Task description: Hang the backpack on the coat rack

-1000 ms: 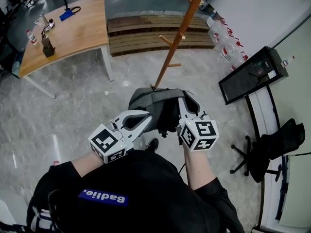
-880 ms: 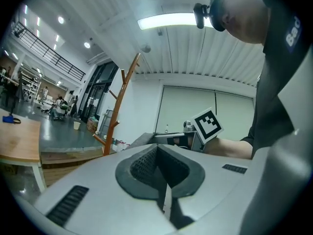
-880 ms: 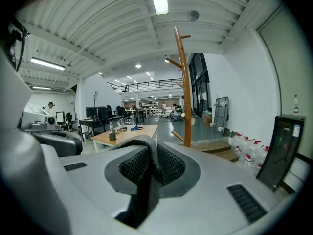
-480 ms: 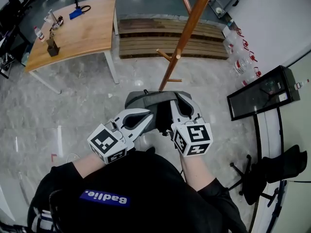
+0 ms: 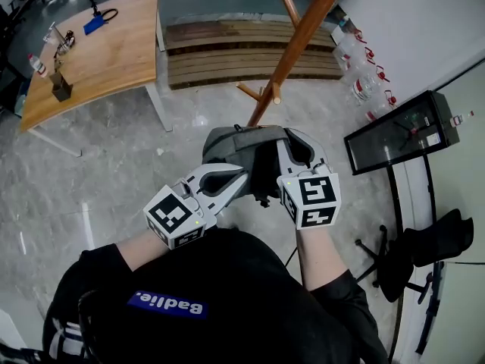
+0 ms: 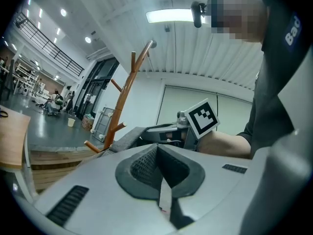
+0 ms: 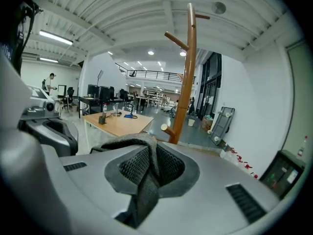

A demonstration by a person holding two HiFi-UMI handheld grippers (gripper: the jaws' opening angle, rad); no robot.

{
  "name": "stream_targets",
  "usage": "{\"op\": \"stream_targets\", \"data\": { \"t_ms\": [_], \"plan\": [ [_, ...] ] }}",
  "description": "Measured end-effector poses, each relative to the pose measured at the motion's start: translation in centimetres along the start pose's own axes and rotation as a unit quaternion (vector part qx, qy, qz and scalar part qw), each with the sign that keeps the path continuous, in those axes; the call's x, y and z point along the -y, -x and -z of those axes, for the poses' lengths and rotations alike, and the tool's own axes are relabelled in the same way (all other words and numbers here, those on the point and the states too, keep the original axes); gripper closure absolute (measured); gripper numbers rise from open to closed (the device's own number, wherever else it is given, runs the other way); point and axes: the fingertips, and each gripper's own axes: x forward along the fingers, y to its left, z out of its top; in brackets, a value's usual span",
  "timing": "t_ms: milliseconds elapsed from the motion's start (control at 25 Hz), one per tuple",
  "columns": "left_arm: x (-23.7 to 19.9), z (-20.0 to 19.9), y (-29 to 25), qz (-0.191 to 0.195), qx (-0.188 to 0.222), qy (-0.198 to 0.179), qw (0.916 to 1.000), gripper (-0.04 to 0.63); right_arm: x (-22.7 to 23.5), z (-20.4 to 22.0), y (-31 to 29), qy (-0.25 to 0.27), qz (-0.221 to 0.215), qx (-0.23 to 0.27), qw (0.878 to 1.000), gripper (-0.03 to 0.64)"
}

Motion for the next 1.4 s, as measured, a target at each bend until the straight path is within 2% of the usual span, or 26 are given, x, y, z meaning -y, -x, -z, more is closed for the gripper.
{"op": "stream_targets", "data": {
  "t_ms": [160, 360, 560, 1000, 1400],
  "plan": [
    [-0.8, -0.5, -0.9, 0.027, 0.000, -0.004, 0.9996, 0.586, 1.5, -0.3, -1.3, 0.019, 0.029, -0.024, 0.999, 0.575],
    [-1.9, -0.9, -1.5, 0.040, -0.002, -0.002, 0.9992, 0.586, 3.1, -1.4, -2.3, 0.037, 0.054, -0.042, 0.997, 0.575],
    [-2.5, -1.1, -1.5, 0.047, 0.000, -0.006, 0.9989, 0.586, 3.7, -2.5, -3.0, 0.067, 0.062, -0.055, 0.994, 0.577],
    [-3.1, -0.7, -0.8, 0.040, -0.004, -0.010, 0.9991, 0.586, 4.7, -2.4, -5.5, 0.162, 0.020, -0.146, 0.976, 0.577],
    [-3.8, -0.2, 0.0, 0.031, -0.010, -0.007, 0.9995, 0.586, 5.3, -2.5, -7.4, 0.161, -0.051, -0.202, 0.965, 0.577]
  ]
}}
